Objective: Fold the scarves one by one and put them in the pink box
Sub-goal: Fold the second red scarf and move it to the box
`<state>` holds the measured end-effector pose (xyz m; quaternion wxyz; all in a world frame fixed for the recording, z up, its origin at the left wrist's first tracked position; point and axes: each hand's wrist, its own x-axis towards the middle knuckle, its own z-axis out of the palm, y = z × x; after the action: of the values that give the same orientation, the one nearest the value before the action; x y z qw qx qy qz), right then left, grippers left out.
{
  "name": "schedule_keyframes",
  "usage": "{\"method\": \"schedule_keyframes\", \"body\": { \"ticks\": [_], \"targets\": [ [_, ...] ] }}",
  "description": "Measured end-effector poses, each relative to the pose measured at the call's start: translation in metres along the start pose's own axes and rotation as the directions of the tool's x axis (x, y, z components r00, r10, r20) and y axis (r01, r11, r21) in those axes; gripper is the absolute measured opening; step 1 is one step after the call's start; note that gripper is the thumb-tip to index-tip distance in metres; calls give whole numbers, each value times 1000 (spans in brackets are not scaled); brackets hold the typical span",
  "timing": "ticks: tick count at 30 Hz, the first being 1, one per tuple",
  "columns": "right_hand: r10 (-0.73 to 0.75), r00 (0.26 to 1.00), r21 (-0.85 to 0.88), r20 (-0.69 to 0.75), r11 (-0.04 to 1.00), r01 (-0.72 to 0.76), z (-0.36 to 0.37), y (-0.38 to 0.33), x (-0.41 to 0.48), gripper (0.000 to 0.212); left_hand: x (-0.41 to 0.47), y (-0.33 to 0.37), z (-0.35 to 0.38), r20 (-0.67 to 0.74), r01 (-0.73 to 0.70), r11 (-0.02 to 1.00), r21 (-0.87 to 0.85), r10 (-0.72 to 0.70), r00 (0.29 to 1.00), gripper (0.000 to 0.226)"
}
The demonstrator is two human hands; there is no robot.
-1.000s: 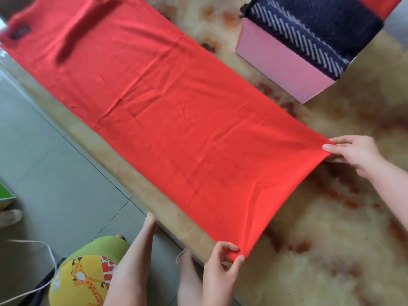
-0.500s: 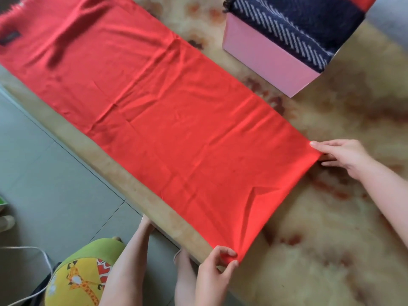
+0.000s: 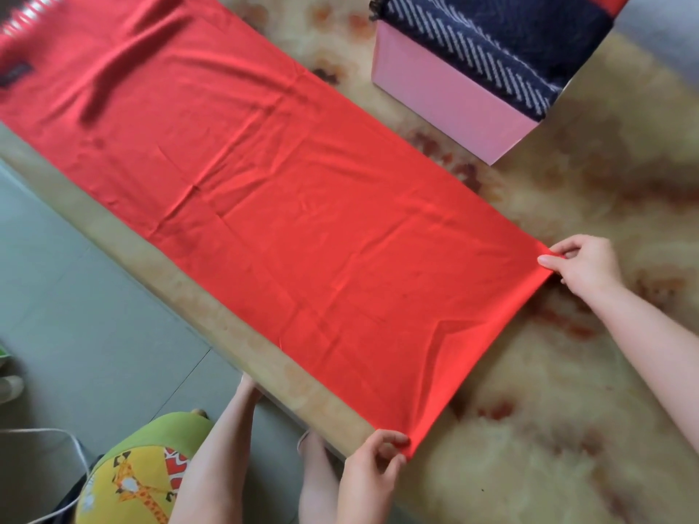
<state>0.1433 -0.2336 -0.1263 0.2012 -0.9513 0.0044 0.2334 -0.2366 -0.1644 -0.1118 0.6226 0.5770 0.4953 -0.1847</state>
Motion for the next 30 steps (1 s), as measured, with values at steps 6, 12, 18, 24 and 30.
{"method": "schedule_keyframes", "body": {
  "ticks": [6, 12, 18, 24, 30],
  "targets": [
    [-268, 947, -204, -179, 951, 231, 16, -21, -37, 35, 4, 7, -17, -47, 52, 999, 14, -51, 998, 27],
    [-605, 795, -283, 36, 757, 589, 65, -58, -88, 43, 30, 36, -55, -401, -314, 872, 375, 459, 793, 18],
    [-512, 811, -419, 282, 695, 584, 90, -52, -105, 70, 86, 49, -87, -201, -273, 593, 758, 610, 766, 83],
    [-475, 860, -442, 190, 741, 506, 86, -58, -102, 68, 105, 64, -125, -163, -262, 516, 816, 640, 751, 72],
    [-574, 783, -361, 240, 696, 621, 122, -130, -114, 66, 127, 83, -190, -187, -195, 506, 840, 607, 772, 72]
  ]
}}
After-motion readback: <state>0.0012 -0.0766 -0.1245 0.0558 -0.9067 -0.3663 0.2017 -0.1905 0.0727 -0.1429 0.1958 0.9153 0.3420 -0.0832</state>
